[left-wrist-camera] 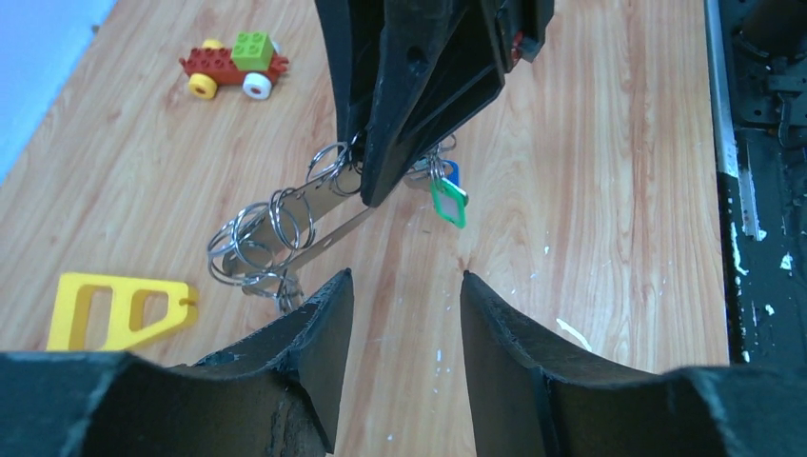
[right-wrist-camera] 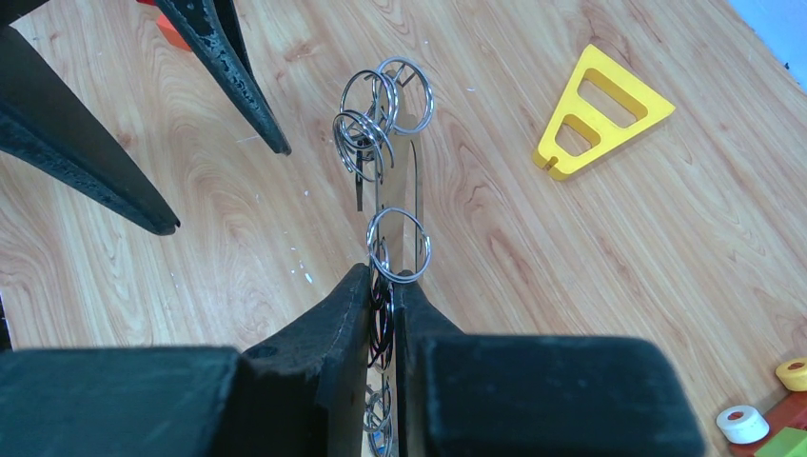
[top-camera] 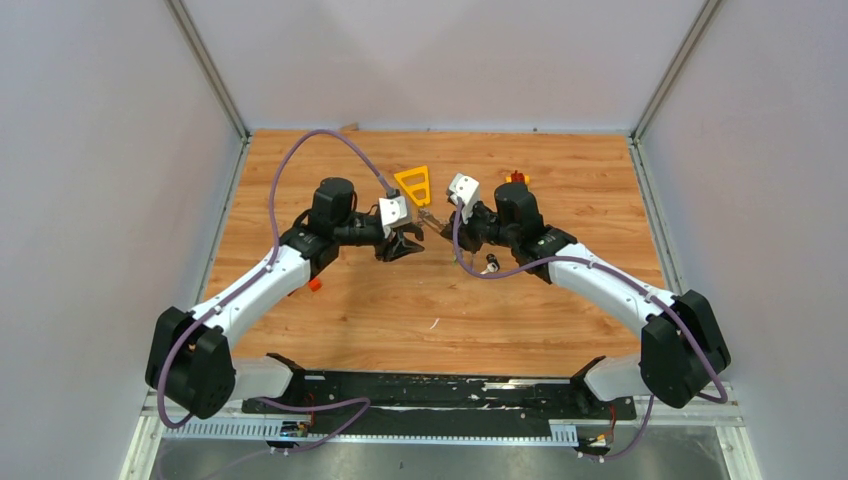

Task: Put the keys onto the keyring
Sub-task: Adjust the keyring.

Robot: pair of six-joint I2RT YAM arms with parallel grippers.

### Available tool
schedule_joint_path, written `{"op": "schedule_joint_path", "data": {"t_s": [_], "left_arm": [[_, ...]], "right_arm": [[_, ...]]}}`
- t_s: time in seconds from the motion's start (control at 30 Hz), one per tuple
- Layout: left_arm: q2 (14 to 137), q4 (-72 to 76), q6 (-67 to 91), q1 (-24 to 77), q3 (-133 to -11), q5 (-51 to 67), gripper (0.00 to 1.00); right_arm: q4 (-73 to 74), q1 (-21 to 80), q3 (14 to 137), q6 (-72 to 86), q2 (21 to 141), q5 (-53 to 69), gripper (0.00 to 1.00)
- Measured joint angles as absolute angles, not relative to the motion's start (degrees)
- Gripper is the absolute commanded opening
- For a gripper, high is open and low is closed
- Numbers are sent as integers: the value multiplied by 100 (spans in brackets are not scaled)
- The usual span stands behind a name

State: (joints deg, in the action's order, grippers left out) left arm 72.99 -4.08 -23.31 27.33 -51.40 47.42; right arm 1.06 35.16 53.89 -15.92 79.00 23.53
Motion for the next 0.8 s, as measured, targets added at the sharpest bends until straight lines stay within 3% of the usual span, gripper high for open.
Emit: {"op": "schedule_joint_path", "data": {"t_s": [0.8], "left_arm": [[7502,64,-2628,2515,-5111,4895,49]], "right_arm": [[106,3507,5395,-1590,7900,2416,0]]}}
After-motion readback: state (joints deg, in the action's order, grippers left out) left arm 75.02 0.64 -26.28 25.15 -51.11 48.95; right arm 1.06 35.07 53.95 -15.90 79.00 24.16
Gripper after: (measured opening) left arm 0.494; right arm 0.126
